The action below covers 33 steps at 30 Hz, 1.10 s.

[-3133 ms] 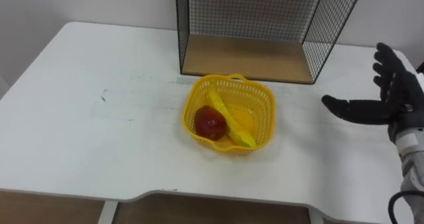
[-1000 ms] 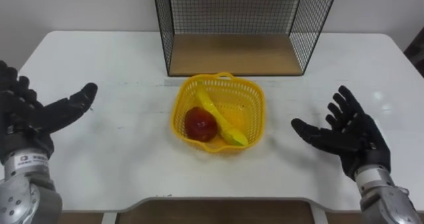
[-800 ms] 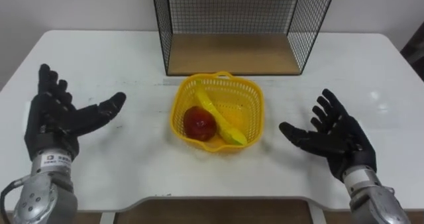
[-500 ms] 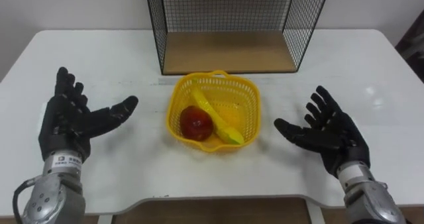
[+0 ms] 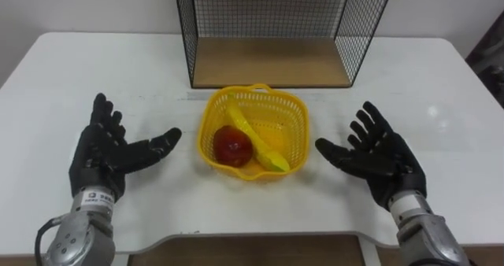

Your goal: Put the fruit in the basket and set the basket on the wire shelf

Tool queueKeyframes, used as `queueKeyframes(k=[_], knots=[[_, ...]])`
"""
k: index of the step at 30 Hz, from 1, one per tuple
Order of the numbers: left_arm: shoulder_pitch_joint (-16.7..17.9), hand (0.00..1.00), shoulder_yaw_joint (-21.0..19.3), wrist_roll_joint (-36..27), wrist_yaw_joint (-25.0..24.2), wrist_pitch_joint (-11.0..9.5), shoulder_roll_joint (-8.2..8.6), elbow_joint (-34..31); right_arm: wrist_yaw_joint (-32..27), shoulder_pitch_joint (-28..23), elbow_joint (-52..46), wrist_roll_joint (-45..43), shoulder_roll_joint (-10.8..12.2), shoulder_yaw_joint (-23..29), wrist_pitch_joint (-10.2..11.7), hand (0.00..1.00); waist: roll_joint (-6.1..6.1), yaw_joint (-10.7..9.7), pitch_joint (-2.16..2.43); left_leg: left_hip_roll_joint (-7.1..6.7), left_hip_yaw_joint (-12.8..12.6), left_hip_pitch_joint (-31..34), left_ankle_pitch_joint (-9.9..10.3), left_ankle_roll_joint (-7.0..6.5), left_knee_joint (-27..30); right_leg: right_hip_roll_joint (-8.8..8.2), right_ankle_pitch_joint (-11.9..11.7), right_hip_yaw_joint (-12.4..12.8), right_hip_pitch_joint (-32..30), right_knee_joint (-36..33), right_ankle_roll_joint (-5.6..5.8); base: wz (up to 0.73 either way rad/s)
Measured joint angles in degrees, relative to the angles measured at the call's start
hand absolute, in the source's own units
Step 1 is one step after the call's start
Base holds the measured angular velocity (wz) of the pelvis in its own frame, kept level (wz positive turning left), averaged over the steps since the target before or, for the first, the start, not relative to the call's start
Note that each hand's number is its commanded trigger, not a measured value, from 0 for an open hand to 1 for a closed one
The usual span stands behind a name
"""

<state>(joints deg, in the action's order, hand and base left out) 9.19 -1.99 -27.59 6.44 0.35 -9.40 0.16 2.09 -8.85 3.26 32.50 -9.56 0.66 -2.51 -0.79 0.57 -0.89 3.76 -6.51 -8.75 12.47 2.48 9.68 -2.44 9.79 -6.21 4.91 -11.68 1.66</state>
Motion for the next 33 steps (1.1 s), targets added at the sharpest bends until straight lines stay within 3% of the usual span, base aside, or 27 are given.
queueKeyframes(k=[8,15,21,33], knots=[[0.0,0.00,3.5,-2.2,-0.5,0.2,0.02,0.4,0.0,0.0,0.0,3.7,0.0,-3.4,0.0,0.00,0.47,-0.3,0.15,0.05,-0.1,0.0,0.0,0.00,0.0,0.03,0.0,-0.1,0.0,-0.1,-0.02,0.00],[-0.1,0.00,6.8,-2.2,-2.6,1.7,0.18,2.7,0.6,0.4,0.3,3.7,0.1,-4.1,0.0,0.00,0.40,-0.3,0.15,0.06,-0.5,0.1,0.0,0.00,0.1,0.02,0.0,0.1,-0.2,-0.1,-0.03,-0.01],[-0.2,0.00,6.8,-2.2,-3.9,1.8,1.73,3.0,1.9,1.6,0.3,3.7,1.2,-4.6,0.0,0.00,0.33,-0.3,0.17,0.06,-1.0,0.1,0.0,0.00,0.1,0.02,0.0,0.4,-0.3,-0.1,-0.03,-0.02],[-2.9,0.00,7.8,-2.2,-6.9,1.8,1.93,6.1,4.3,3.7,5.2,3.5,2.0,-6.3,0.0,0.00,0.36,-0.3,0.16,0.06,-1.0,0.6,0.0,0.00,0.8,-0.02,0.0,0.4,-0.4,-0.1,-0.03,0.00]])
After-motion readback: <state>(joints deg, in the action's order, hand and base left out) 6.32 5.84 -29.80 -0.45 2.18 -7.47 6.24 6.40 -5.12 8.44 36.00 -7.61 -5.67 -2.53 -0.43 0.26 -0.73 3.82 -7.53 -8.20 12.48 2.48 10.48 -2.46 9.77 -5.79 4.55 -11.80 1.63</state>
